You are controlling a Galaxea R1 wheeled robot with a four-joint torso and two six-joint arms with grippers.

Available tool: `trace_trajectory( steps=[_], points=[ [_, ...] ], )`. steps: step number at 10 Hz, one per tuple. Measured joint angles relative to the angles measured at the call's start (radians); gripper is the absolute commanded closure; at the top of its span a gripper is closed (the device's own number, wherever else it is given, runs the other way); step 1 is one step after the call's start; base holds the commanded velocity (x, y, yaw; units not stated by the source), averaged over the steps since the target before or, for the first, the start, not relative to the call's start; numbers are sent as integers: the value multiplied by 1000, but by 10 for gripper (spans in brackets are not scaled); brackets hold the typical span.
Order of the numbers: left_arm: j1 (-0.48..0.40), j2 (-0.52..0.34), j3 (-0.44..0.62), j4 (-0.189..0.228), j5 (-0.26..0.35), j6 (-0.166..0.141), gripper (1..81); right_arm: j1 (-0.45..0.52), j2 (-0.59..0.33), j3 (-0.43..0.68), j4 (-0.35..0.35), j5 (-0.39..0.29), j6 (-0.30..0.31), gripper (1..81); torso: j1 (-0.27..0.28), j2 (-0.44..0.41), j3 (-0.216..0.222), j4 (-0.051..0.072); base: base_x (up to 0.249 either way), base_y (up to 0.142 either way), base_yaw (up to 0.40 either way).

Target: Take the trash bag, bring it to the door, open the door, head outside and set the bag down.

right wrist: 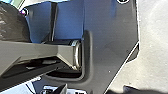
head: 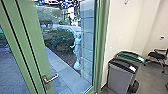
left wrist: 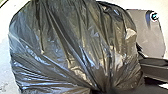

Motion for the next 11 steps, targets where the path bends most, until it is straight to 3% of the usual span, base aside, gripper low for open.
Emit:
trace_trajectory(
  steps=[11],
  points=[
    [1, 0, 0, 1, 0, 0, 811, 0, 0, 0, 0, 0, 0, 10, 0, 0, 0, 0, 83, 0, 0]
  ],
)
